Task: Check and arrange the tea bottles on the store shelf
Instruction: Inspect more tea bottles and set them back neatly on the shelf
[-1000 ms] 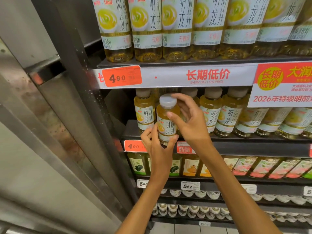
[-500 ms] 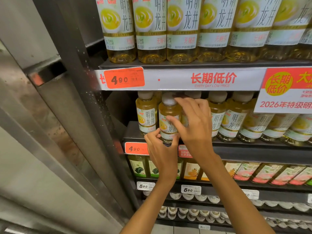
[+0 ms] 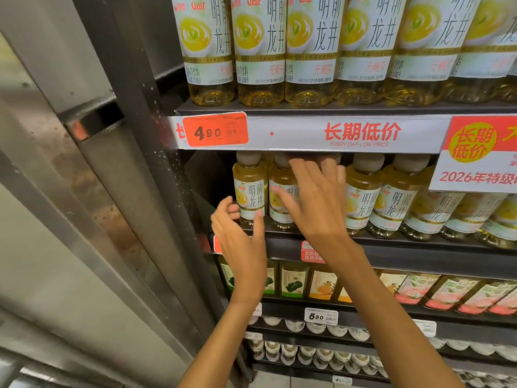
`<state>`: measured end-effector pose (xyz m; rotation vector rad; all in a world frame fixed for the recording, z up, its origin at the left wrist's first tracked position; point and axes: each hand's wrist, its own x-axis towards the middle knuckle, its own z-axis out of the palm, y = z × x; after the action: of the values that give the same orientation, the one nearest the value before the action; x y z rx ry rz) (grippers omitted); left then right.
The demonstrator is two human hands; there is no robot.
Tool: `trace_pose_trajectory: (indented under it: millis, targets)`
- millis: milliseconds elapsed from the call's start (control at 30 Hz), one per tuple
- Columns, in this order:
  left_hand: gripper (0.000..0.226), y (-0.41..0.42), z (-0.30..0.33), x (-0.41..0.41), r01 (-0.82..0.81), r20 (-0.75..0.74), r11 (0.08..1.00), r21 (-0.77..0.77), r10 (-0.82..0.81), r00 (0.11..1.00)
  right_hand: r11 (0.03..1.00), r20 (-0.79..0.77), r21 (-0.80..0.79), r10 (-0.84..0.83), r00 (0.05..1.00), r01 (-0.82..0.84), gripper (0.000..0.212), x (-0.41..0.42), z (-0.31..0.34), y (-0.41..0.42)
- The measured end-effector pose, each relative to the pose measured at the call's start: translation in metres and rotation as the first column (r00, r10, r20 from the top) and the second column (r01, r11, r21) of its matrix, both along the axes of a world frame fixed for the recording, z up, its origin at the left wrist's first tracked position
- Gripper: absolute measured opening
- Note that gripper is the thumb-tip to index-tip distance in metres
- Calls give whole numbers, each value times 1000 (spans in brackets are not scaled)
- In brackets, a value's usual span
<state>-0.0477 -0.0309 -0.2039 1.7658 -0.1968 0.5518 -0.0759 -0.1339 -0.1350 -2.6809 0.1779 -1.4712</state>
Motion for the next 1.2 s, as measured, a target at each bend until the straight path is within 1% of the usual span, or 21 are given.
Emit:
trace_pose_trajectory:
  millis: [67,133,200,300,367,433,500,567,600,667,733,767,800,900,967,1033,1067,1100,1133,1167,1200]
  targets:
    - [73,9,4,14,25,-51,994,105,-20,998,997,-40,-20,78,996,-78,34,9,4,13]
    - [88,12,5,26,162,-174,965,204,-127,976,994,-114,-51,87,990,-94,29,21,9,25]
    - [91,12,4,31,274,-257,938,212,-216,942,993,-189,-72,75,979,-90,30,33,13,32]
    - [74,11,1,31,286,-214,946,152,-251,944,994,-283,-78,49,958,-74,40,42,11,35]
    - [65,14,1,30,237,-159,962,136,-214,964,994,-265,-56,80,961,-99,38,40,11,36]
    - [60,21,-1,27,207,-101,968,145,-193,976,983,-170,-14,176,970,-181,34,31,11,37]
    - [60,32,-5,23,188,-45,973,135,-184,982,945,-120,77,326,938,-319,37,20,11,37]
    - [63,42,-9,17,190,-2,975,112,-191,982,856,-63,220,491,869,-467,39,9,10,38]
    - [64,46,-11,13,197,23,974,111,-201,979,788,-15,323,558,829,-525,38,6,11,40]
    - [65,51,-11,5,227,56,968,107,-234,971,585,78,553,672,736,-593,38,0,14,44]
    - [65,55,-10,-3,288,37,955,63,-291,956,341,178,735,737,652,-586,37,-5,16,48]
    - [65,58,-9,-8,336,13,942,14,-336,942,245,240,776,738,631,-581,34,-7,16,48]
    - [64,61,-8,-13,397,-17,916,-52,-399,917,183,299,791,717,630,-584,31,-9,16,47]
    - [62,68,-5,-29,557,-77,796,-237,-587,806,36,423,812,653,629,-583,27,-13,16,42]
    - [67,71,-1,-39,598,-120,724,-345,-665,737,-139,477,834,670,570,-535,29,-16,16,36]
    - [61,74,2,-46,641,-149,658,-396,-734,662,-320,534,830,693,485,-458,31,-19,16,27]
    - [55,76,5,-49,663,-170,628,-407,-765,621,-369,548,829,689,475,-421,31,-20,17,24]
    - [52,77,8,-51,671,-214,617,-412,-781,587,-380,542,837,682,491,-395,32,-22,17,21]
    - [54,77,12,-53,668,-272,625,-404,-779,564,-361,519,852,675,523,-380,31,-23,17,20]
    - [59,76,16,-55,667,-323,638,-384,-770,550,-313,481,873,671,564,-373,31,-24,17,21]
    - [65,75,19,-57,670,-359,654,-351,-755,549,-238,427,898,669,609,-369,30,-24,16,22]
